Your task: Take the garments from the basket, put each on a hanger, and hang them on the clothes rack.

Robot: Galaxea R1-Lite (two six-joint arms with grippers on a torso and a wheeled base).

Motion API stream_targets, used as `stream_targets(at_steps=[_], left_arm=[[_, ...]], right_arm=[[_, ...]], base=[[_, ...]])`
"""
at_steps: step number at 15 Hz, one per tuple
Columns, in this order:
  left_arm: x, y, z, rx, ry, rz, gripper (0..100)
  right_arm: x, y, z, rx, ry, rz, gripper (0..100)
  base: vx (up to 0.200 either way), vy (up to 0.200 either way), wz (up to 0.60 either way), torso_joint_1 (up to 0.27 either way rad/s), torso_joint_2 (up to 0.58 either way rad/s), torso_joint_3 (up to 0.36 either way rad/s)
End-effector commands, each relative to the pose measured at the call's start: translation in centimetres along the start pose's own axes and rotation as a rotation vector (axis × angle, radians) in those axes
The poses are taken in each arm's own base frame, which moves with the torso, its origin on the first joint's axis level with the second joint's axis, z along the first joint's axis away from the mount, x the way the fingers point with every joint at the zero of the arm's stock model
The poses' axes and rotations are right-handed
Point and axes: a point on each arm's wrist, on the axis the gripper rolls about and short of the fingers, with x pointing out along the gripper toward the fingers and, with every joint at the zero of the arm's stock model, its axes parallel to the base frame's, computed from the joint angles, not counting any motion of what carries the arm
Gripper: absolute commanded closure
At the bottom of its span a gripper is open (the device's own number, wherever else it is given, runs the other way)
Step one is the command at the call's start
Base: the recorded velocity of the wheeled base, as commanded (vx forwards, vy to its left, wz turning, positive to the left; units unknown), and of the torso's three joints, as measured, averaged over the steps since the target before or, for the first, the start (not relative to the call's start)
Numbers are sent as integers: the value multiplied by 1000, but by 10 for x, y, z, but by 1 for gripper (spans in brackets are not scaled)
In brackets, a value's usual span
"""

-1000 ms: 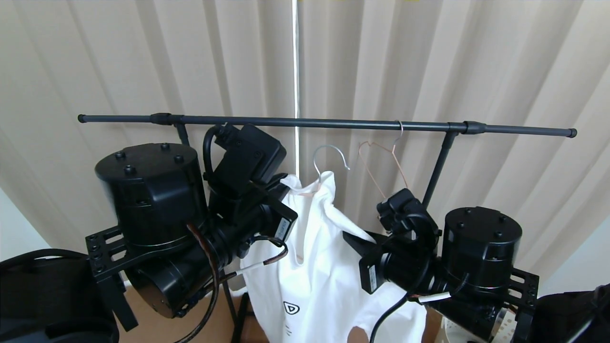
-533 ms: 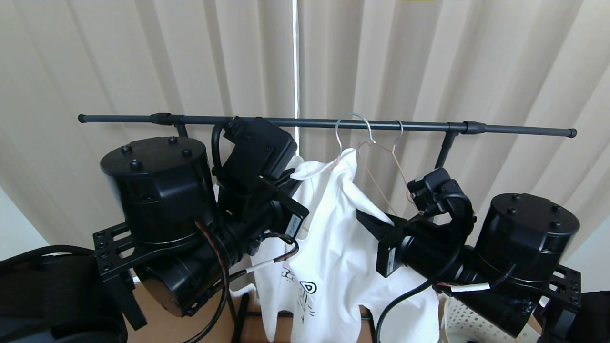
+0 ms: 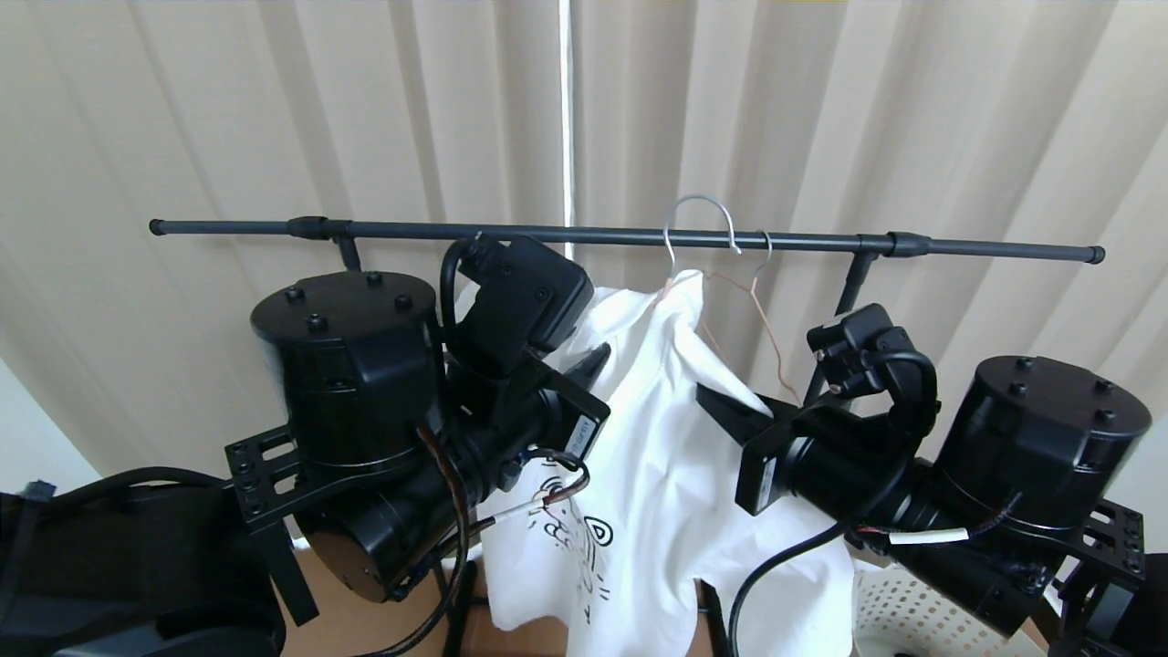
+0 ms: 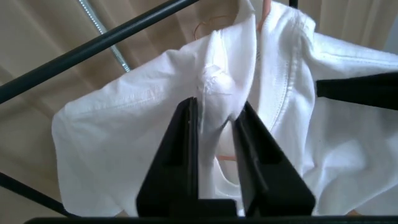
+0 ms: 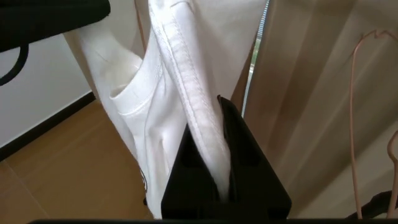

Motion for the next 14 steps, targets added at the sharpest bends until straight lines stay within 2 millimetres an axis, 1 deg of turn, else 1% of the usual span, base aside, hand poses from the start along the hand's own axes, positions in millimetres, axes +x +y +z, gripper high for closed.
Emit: stream_targets(at_steps=[1,4,5,8,9,10,11,14], left_arm=[[0,-2,-2,2,5,-4,0],[-5,-2,2,0,-7,-12,0],[-8,-1,0,2,-1,-12,0],[-17,7,-1,-14,-1,2,0],[-23,12,-3,-26,2,8,0],[-24,13,-4,-28,5,9,0],[-27,18,-8,-47,18,24,0],[-32,30,-13,-83,29,61,0]], right_arm=[[-4,-1,6,2,-24,0,100],[-3,-9,6,4,-21,10,100],[-3,-13,7,5,-25,6,100],[-7,-25,9,7,-25,20,100],[-13,-32,9,5,-24,71,100],[-15,-33,9,3,-23,84,100],[-18,-39,11,6,-29,99,100],[-26,-45,13,5,-37,148,100]], base=[[0,0,0,0,0,0],[0,0,0,0,0,0],[0,0,0,0,0,0],[0,0,0,0,0,0],[0,0,0,0,0,0],[0,0,0,0,0,0],[0,0,0,0,0,0],[0,0,0,0,0,0]])
